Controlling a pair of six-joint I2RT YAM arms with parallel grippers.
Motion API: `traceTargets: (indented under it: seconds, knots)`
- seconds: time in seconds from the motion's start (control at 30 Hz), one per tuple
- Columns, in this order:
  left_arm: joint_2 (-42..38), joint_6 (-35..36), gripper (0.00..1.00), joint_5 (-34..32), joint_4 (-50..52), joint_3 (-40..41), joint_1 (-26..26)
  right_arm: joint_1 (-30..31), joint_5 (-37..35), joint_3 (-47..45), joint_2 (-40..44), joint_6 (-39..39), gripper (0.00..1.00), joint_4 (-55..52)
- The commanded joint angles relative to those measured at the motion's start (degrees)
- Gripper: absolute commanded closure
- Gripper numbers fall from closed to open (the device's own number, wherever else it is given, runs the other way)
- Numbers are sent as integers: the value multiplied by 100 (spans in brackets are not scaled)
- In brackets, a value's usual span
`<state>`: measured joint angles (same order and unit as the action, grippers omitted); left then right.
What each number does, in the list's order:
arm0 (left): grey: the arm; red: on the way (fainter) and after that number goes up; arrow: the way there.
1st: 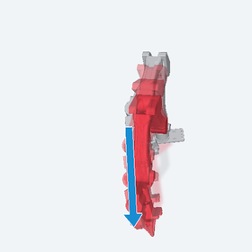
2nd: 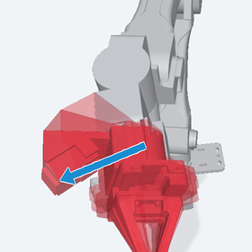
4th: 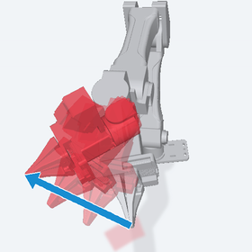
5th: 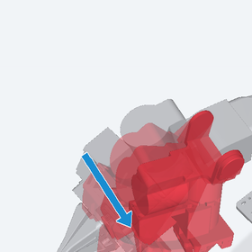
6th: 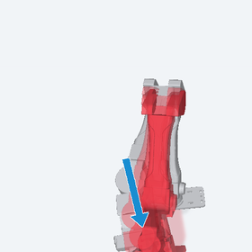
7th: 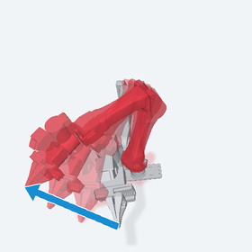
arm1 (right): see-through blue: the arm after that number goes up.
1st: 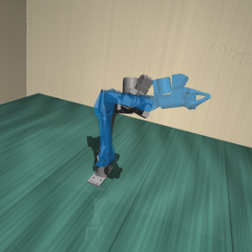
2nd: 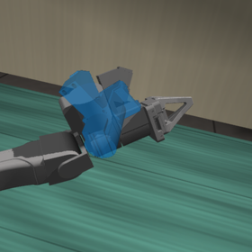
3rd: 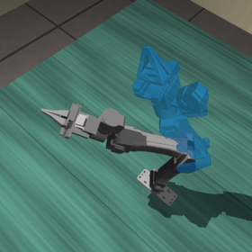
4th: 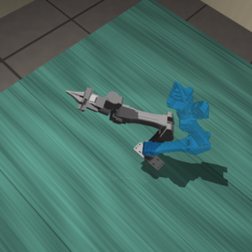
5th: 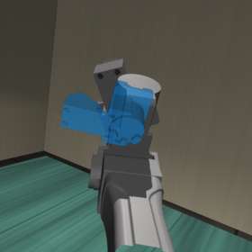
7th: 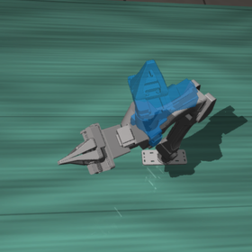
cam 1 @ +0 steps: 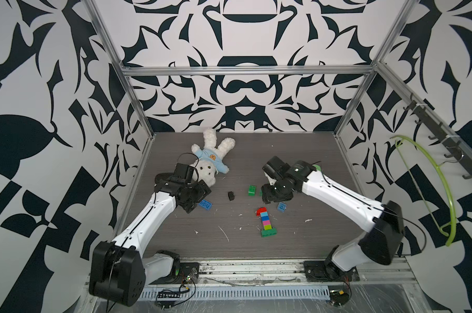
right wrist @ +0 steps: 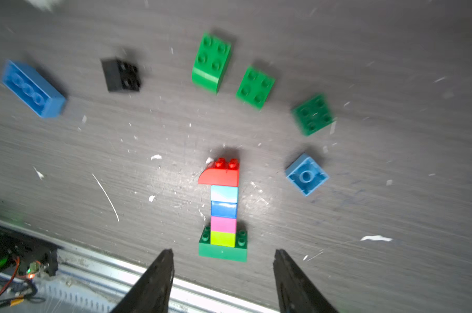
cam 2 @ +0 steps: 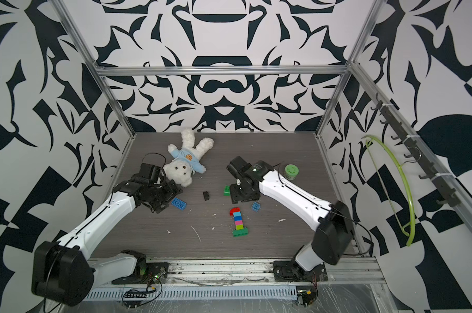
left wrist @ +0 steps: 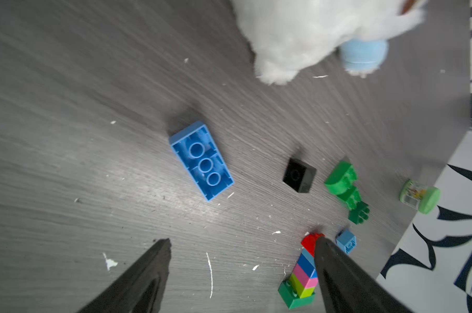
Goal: Assemble the number 1 with lego
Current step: Adjust the lego brick at the center of the board, then pick up the lego brick from the center of the board.
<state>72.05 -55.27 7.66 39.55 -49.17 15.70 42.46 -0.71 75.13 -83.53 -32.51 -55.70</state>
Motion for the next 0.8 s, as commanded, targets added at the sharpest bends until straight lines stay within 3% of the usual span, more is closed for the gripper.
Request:
traceTargets:
  seconds: [0.0,0.33,0.57,0.77]
  knots:
    - [513,-504,11,-119,343,-249,-32,-36,-615,-414,274,70,38,496]
    - [1898,-780,14,-236,703,-1032,-32,-35,-659,-1092,934,-45,38,922]
    - [2515,-840,28,-458,1173,-1444,-41,-34,-588,-1215,1008,16,40,1045]
    - [2738,-990,33,-317,835,-1265,-50,-36,-649,-1272,1171,57,41,1037]
